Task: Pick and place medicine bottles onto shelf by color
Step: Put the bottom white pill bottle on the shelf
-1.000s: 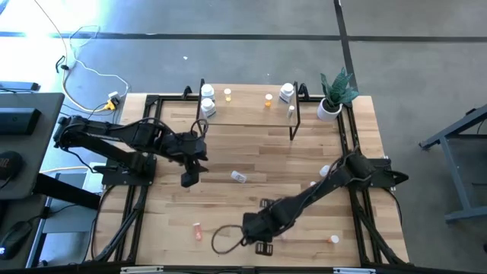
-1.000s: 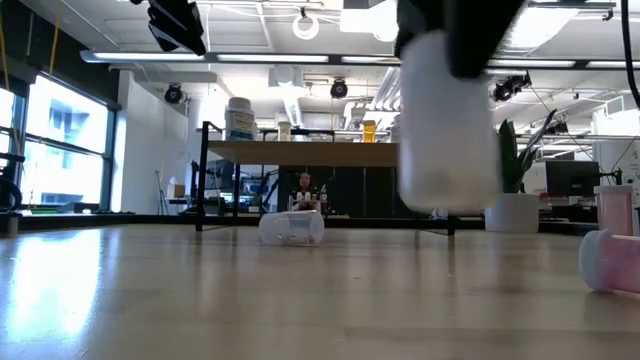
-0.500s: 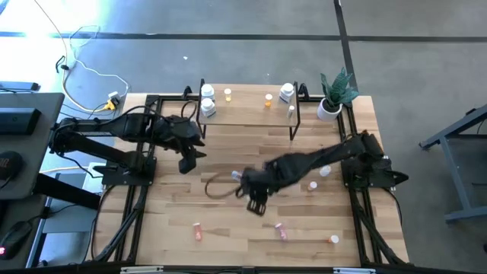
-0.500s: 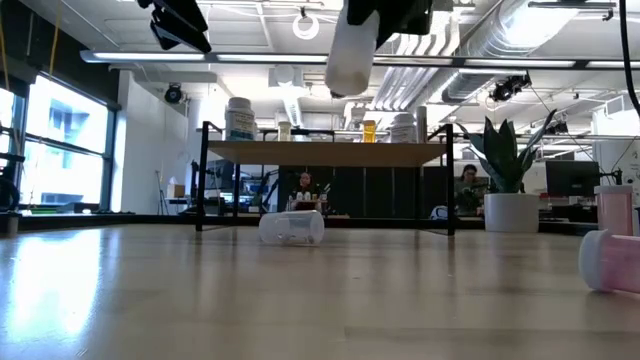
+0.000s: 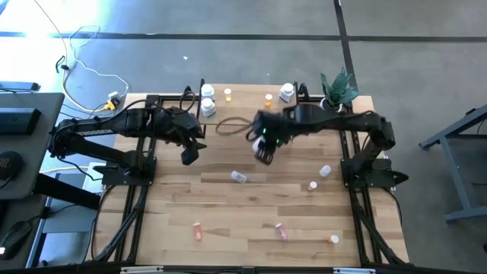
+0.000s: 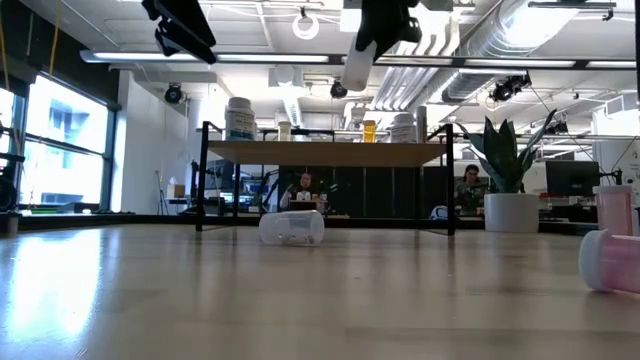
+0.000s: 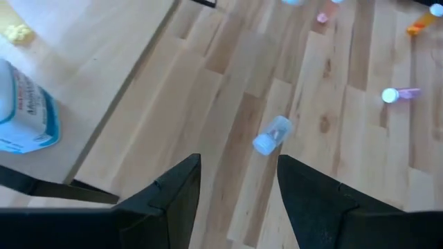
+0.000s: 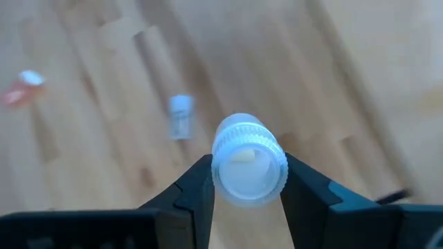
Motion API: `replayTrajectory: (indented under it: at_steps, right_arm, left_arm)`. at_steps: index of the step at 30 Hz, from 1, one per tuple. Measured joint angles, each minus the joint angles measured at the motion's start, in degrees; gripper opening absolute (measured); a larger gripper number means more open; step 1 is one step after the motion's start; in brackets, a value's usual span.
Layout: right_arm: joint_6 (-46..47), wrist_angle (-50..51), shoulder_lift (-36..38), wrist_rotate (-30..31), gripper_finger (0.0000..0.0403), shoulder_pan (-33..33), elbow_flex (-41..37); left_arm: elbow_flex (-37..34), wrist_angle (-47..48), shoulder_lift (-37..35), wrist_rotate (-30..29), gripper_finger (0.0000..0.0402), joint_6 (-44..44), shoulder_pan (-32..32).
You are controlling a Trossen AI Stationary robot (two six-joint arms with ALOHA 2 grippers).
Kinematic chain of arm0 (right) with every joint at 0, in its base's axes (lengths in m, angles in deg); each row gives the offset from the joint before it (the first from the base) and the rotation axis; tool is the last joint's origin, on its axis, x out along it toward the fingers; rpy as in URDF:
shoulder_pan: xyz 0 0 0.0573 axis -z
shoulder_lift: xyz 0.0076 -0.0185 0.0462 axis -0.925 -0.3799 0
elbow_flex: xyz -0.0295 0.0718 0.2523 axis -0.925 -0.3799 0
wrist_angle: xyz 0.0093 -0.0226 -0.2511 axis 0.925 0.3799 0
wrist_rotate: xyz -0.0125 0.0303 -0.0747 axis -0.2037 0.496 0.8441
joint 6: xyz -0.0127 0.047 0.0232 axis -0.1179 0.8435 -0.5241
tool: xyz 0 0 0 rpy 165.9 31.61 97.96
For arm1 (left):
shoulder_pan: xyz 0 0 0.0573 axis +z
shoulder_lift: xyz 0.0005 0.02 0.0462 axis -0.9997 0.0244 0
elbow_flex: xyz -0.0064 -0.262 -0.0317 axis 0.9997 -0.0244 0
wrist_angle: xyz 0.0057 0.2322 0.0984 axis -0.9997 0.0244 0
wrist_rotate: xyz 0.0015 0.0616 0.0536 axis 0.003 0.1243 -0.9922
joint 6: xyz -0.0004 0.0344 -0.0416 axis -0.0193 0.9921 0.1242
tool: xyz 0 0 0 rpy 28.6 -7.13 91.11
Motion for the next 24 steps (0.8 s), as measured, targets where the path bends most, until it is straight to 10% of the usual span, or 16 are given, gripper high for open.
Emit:
replayTrajectory:
  at_steps: [24]
  right_arm:
    - [-18.43, 3.09, 1.65, -5.39, 0.0122, 27.43, 0.02]
  left_arm:
    - [-0.04, -0.24, 0.02, -1.28, 0.0180, -0.59, 6.29]
